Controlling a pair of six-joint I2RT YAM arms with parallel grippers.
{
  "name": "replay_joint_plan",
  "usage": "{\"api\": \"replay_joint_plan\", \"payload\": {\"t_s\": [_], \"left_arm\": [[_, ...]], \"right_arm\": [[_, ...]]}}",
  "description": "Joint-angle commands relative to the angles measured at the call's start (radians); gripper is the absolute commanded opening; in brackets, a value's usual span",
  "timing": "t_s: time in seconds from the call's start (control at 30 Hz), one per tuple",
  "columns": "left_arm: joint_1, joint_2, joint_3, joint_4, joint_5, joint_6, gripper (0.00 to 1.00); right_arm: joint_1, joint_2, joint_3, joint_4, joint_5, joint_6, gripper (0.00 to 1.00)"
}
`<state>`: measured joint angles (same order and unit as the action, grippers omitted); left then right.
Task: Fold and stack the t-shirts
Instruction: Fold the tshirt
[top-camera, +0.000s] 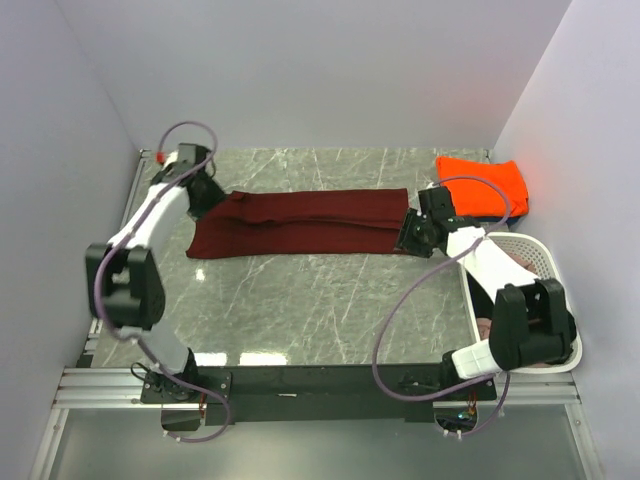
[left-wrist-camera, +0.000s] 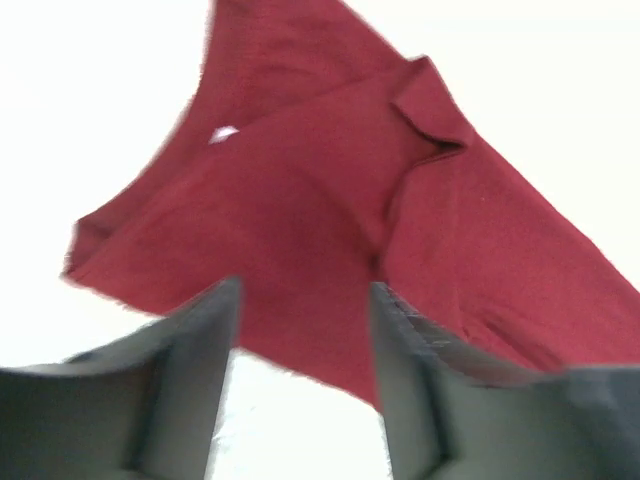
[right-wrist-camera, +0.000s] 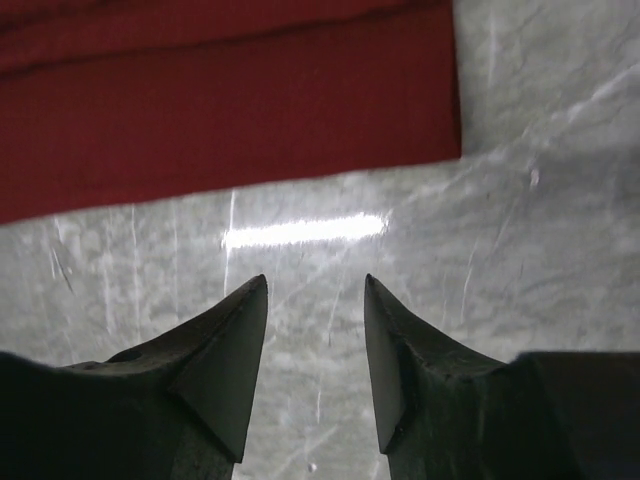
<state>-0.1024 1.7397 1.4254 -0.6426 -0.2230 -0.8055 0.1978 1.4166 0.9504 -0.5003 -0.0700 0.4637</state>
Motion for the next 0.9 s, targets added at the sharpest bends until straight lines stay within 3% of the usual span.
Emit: {"api": "replay_joint_plan", "payload": {"t_s": [0.0,0.07,0.17,0.47,0.87], "left_arm": [[0.038,-0.12,-0.13,0.075,0.04,0.0,0.54],[0.044,-0.14,-0.193,0.081,0.063,0.02,0.42],[0.052,-0.137,-0.243,0.087,0.065,0.042,0.33],[0.191,-0.082,-0.333,0.119,0.045,0.035,0.23],[0.265,-0.045,-0.454,0.095,0.04,0.026,0.12]], "right_arm": [[-0.044,0.051,0.056,0.087,-0.051,0.024,0.5],[-0.07,0.091,0.068,0.106,-0.063,0.027,0.49],[-0.098,0.148,0.076,0.149,-0.099,0.038,0.48],[-0.164,0.269,0.051,0.223,-0.094,0.062,0.47],[-0.184,0.286,0.024,0.183,-0.03,0.053,0.47]]}}
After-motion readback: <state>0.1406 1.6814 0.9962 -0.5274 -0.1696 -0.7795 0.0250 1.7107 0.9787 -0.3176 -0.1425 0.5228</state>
